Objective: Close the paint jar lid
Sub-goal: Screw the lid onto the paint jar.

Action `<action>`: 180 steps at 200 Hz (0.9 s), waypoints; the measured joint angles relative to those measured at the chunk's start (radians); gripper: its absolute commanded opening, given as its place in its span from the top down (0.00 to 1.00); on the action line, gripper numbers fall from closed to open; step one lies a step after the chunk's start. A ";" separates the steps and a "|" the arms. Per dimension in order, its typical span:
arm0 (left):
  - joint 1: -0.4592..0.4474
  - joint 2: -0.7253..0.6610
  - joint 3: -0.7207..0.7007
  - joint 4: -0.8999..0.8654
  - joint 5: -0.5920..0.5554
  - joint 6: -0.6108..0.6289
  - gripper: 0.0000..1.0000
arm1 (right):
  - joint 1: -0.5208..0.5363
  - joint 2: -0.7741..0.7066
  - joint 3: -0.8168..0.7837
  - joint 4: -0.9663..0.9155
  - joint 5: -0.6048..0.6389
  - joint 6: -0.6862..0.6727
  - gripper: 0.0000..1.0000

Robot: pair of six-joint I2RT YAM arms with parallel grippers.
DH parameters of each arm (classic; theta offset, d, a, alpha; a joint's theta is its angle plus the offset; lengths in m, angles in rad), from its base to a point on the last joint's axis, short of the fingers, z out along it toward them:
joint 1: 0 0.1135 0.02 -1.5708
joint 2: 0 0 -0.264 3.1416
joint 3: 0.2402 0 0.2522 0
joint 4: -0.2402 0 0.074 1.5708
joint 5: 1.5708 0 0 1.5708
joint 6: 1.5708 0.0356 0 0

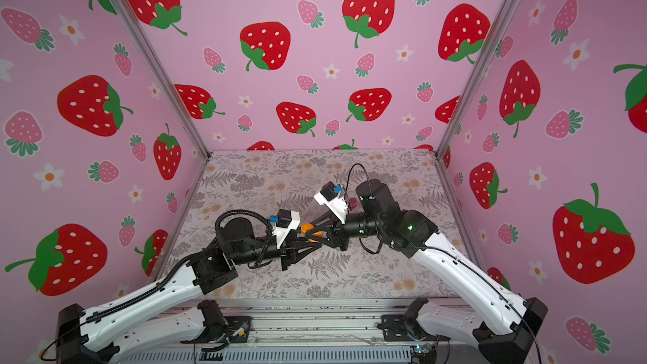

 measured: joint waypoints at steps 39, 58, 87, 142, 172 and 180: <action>0.000 -0.003 0.006 0.013 -0.015 0.019 1.00 | -0.019 -0.044 0.000 -0.013 0.058 0.023 0.68; 0.000 -0.006 -0.006 0.040 -0.042 0.024 1.00 | -0.034 -0.060 0.000 -0.018 0.091 0.037 0.69; 0.006 -0.027 -0.050 0.105 -0.104 0.037 1.00 | -0.043 -0.079 -0.005 -0.073 0.121 0.049 0.67; 0.010 -0.035 -0.053 0.182 -0.127 0.048 1.00 | -0.055 -0.102 -0.057 -0.083 0.141 0.097 0.63; 0.010 -0.034 -0.053 0.184 -0.127 0.053 1.00 | -0.056 -0.113 -0.053 -0.083 0.161 0.125 0.43; 0.010 -0.034 -0.053 0.182 -0.127 0.056 1.00 | -0.058 -0.114 -0.042 -0.087 0.169 0.136 0.35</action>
